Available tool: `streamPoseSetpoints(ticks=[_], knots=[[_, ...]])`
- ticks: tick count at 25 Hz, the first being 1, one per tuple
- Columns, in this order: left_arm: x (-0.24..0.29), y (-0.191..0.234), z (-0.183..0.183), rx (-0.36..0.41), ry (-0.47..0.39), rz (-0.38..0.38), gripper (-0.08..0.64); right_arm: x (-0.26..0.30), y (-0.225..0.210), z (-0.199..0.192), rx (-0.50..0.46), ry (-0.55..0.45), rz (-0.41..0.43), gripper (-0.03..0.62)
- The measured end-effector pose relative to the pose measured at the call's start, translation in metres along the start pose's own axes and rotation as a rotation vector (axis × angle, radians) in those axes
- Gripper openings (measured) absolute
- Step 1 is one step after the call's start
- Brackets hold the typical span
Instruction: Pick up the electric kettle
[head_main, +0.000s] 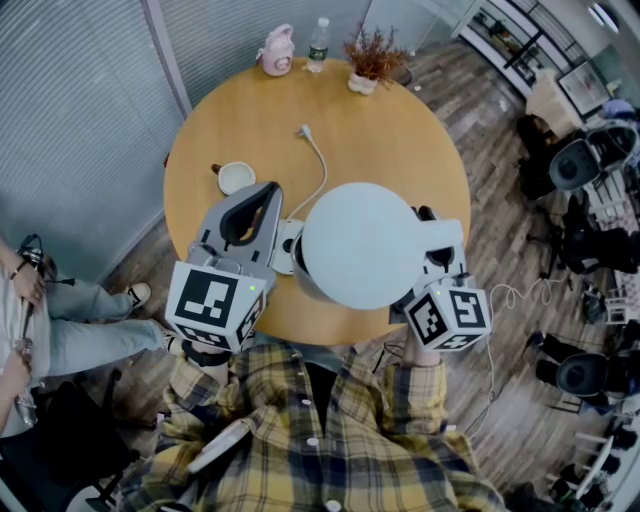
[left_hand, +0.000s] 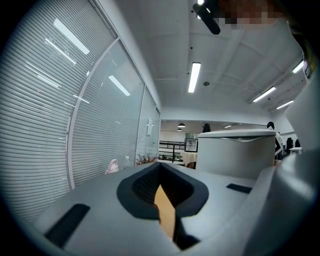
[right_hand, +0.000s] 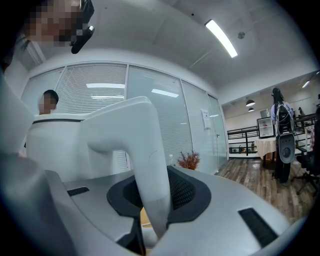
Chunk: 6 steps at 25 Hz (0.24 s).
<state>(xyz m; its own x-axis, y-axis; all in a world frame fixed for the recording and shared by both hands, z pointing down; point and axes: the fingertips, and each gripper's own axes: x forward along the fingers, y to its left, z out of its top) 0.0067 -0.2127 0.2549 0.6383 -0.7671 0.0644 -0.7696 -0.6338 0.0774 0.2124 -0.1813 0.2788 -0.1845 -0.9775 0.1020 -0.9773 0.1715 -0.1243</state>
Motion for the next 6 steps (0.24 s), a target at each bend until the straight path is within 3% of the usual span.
streamPoseSetpoints(ticks=[6], knots=[[0.0038, -0.0008, -0.0008, 0.006, 0.003, -0.009, 0.002, 0.0009, -0.0029, 0.0001, -0.007, 0.0, -0.006, 0.095]])
